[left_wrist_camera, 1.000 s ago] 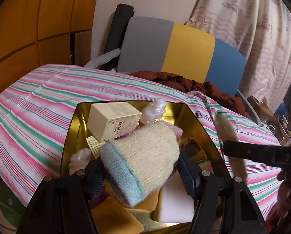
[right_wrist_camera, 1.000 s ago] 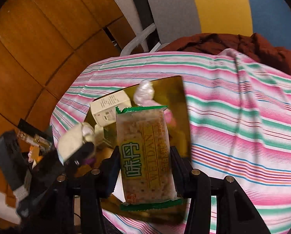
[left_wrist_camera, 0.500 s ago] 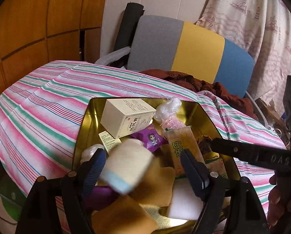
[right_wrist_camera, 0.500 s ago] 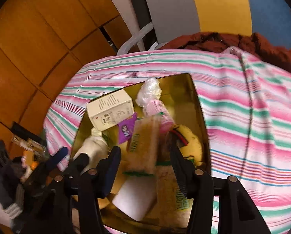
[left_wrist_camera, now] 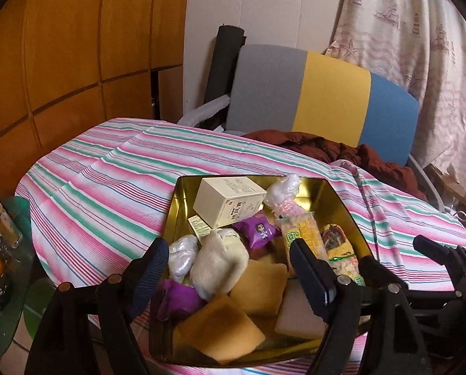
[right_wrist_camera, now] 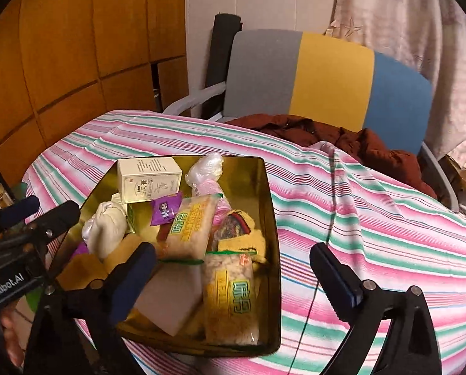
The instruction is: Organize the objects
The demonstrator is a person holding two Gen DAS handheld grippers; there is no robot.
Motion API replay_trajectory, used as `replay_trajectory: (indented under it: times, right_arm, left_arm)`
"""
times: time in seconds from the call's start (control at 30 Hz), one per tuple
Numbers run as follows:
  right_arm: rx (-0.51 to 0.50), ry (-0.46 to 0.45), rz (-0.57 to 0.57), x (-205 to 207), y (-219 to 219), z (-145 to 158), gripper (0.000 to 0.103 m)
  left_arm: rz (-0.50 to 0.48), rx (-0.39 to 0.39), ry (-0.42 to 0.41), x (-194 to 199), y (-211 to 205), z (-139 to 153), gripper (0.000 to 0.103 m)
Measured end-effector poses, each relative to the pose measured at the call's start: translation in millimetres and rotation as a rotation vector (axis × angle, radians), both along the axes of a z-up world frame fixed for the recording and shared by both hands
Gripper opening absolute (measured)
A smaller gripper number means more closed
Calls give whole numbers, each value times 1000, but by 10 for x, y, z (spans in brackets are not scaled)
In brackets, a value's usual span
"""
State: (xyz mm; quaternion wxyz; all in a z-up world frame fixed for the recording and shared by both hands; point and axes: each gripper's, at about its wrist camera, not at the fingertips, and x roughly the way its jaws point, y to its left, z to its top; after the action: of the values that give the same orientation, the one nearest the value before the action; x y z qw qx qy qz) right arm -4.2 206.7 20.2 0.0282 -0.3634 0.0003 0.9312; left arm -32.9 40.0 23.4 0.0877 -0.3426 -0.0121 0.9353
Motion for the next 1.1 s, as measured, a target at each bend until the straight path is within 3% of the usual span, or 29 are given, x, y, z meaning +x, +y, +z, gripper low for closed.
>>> replay_trajectory:
  times: [0.23,0.5,0.8,1.03,1.1]
  right_arm:
    - [-2,27,-58,147,36,-2,103]
    - [11,60,-113,271,76,54,103]
    - [30,69,-127,336,122,39,103]
    - [17,46,-120,323,121,-115,103]
    - [10,51,-107,330,109,-128,103]
  left_arm:
    - [7,-53,49,173,37,64,81]
    - [46,-33,64,280,-4,82,81]
    - [81,-86,113,399,-9,13,81]
    - [65,-32,123,438,6,-5,81]
    - [51,-28,104,425,25,-18,74]
